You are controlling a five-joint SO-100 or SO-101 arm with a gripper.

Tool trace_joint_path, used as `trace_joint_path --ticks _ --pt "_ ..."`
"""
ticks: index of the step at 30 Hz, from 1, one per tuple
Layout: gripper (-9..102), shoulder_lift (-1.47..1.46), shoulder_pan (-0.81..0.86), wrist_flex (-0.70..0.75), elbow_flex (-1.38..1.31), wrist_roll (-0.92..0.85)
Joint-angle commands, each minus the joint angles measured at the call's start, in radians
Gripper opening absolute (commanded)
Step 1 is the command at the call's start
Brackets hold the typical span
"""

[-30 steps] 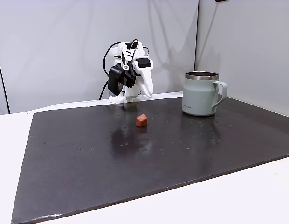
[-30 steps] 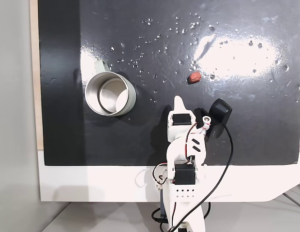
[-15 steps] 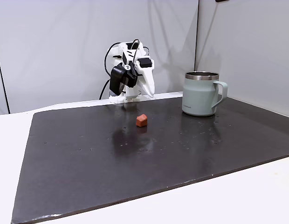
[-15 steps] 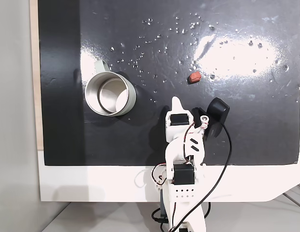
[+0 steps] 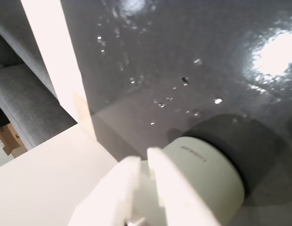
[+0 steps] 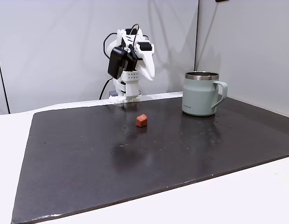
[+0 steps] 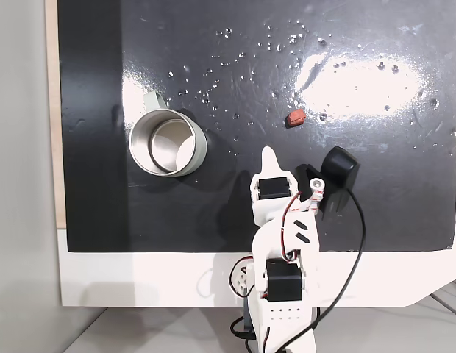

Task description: Grasp a cube and put it in the cup.

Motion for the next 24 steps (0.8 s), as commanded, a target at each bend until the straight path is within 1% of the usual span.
trace_joint_path --ticks 1,7,13,19,24 --pt "0 -0.087 0.037 0.043 -0.19 -0.037" --pt "0 -0.247 0.12 0.075 -0.348 -0.089" --pt "0 -0.483 0.195 0.109 -0.531 -0.107" --pt "0 -0.715 0.215 0.147 -0.695 -0.143" --pt "0 -0.913 0.209 0.236 -0.861 -0.181"
